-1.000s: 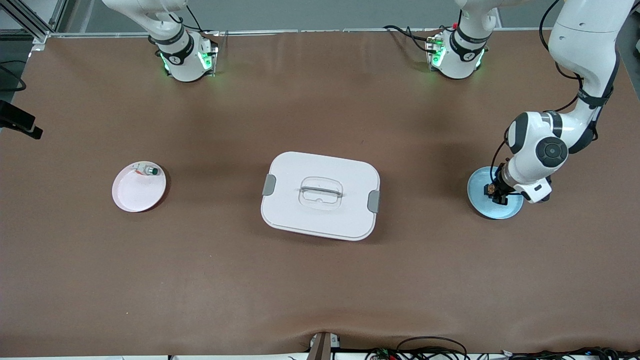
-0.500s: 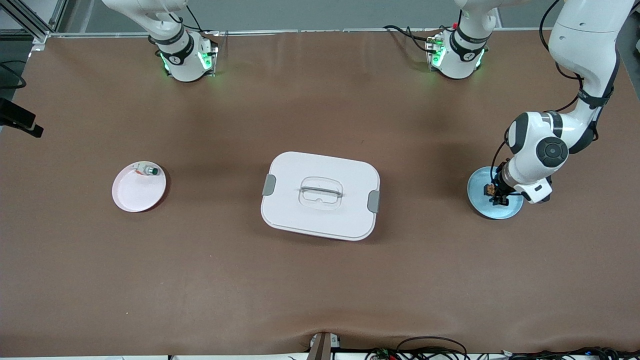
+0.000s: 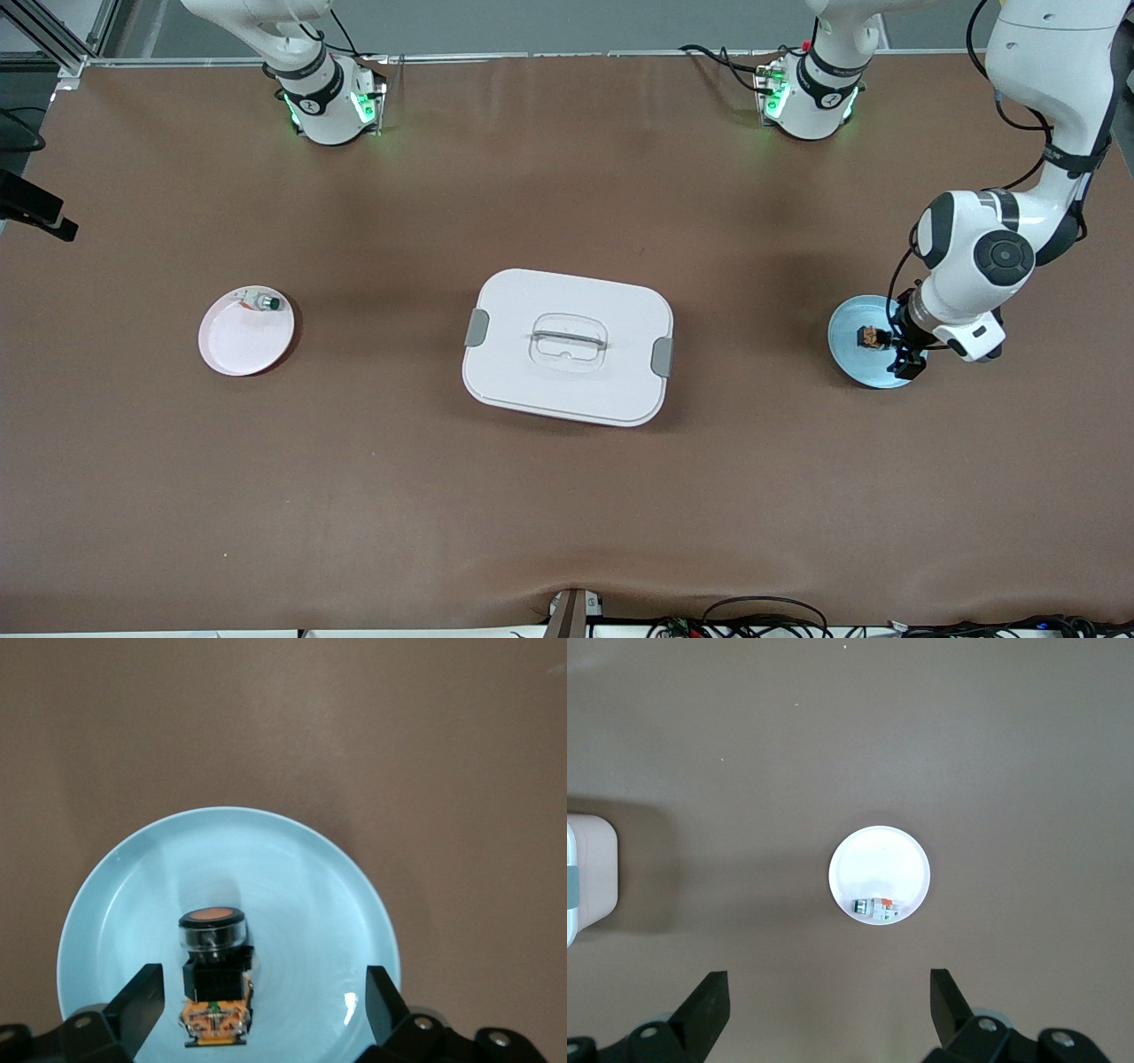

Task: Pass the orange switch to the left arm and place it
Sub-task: 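Lower the switch onto the light-blue plate and open the left gripper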

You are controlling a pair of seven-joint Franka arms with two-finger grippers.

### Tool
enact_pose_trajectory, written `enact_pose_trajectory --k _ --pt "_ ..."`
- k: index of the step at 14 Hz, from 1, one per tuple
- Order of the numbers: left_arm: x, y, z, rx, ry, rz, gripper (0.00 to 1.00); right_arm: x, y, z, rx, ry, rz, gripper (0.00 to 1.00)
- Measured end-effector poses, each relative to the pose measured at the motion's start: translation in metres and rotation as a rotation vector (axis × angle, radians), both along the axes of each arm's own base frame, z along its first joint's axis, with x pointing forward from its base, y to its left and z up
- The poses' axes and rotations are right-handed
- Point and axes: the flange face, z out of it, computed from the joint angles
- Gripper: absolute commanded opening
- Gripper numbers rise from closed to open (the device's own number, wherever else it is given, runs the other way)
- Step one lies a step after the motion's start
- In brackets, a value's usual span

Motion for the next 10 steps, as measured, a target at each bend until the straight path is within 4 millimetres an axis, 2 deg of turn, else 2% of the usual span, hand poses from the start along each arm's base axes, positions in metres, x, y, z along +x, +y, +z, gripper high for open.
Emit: enact_pose_trajectory --k 5,10 --pt "0.001 -0.004 0.033 0.027 0.008 -0.186 1.0 -0.004 0.0 -0.002 0.004 0.003 0.0 1.0" --pt "0.0 -0.011 0.053 0.052 0.028 -0.463 1.0 -0.004 0.002 -0.002 0.006 0.003 0.003 1.0"
